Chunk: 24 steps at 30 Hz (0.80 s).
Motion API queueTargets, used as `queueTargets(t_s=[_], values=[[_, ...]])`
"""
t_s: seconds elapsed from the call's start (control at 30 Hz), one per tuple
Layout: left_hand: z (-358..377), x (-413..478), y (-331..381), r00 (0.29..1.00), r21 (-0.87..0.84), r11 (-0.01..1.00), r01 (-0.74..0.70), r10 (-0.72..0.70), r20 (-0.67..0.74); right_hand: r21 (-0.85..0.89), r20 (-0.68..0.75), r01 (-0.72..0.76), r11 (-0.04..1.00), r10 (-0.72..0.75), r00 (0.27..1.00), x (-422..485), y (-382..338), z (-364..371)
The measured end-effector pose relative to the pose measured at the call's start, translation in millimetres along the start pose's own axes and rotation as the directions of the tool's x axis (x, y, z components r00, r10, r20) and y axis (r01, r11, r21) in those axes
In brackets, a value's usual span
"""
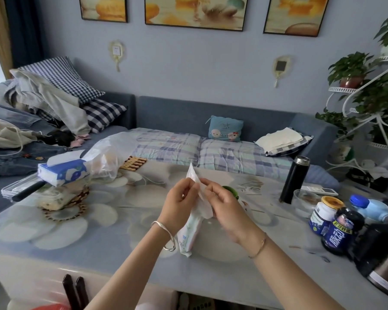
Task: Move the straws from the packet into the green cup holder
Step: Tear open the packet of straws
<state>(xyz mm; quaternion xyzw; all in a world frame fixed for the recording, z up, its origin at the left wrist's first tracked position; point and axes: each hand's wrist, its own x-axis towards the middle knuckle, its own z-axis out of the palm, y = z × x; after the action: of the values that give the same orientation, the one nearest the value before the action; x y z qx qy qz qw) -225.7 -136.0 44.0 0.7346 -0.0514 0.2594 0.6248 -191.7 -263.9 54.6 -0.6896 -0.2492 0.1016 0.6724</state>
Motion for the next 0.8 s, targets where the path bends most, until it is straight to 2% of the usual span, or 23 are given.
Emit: queueTargets(t_s=[0.1, 0.2, 0.27, 0.37, 0.47, 0.57, 0.6, 0.67, 0.73, 0.77, 0.8], values=[[-7.5, 2.6, 2.9, 0.999, -0.063, 0.997, 0.044, -0.046, -0.030, 0.013, -0.113, 0.025, 1.000, -0.023, 0.993, 5.9, -6.7, -12.4], [-9.2, 1.8, 10.6, 0.995, -0.033, 0.995, 0.091, -0.090, 0.049, -0.256, -0.091, 0.097, 0.962, -0.124, 0.988, 12.3, -14.7, -21.4], [-9.9, 2.9, 15.2, 0.991, -0.057, 0.990, 0.131, -0.129, 0.038, -0.442, -0.050, 0.136, 0.887, -0.175, 0.983, 18.9, -22.9, -22.4], [-12.3, 2.8, 20.7, 0.989, -0.029, 0.989, 0.146, -0.145, 0.034, -0.640, -0.011, 0.244, 0.729, -0.327, 0.945, 31.6, -37.8, -22.9], [-10.5, 0.1, 24.4, 0.987, -0.002, 0.987, 0.161, -0.161, 0.026, -0.721, 0.006, 0.299, 0.625, -0.426, 0.905, 44.2, -44.6, -22.9], [-8.7, -0.3, 31.3, 0.943, -0.123, 0.937, 0.328, -0.317, 0.100, -0.764, 0.054, 0.367, 0.530, -0.514, 0.856, 53.9, -47.4, -20.9], [-10.3, 1.4, 31.2, 0.903, -0.203, 0.881, 0.428, -0.407, 0.139, -0.769, 0.072, 0.392, 0.505, -0.540, 0.838, 55.0, -49.1, -20.8], [-15.4, 6.0, 25.5, 0.800, -0.483, 0.643, 0.595, -0.533, 0.277, -0.777, 0.122, 0.440, 0.450, -0.579, 0.806, 57.0, -50.2, -23.4], [-21.1, 10.2, 18.4, 0.744, -0.708, 0.315, 0.632, -0.501, 0.442, -0.799, 0.209, 0.488, 0.351, -0.598, 0.773, 56.9, -49.0, -26.6], [-23.1, 13.3, 14.1, 0.731, -0.757, 0.182, 0.627, -0.474, 0.491, -0.806, 0.252, 0.510, 0.302, -0.604, 0.756, 56.1, -47.5, -26.9], [-23.2, 17.9, 10.5, 0.724, -0.782, 0.096, 0.616, -0.460, 0.514, -0.809, 0.282, 0.526, 0.264, -0.611, 0.740, 55.2, -45.0, -26.7]])
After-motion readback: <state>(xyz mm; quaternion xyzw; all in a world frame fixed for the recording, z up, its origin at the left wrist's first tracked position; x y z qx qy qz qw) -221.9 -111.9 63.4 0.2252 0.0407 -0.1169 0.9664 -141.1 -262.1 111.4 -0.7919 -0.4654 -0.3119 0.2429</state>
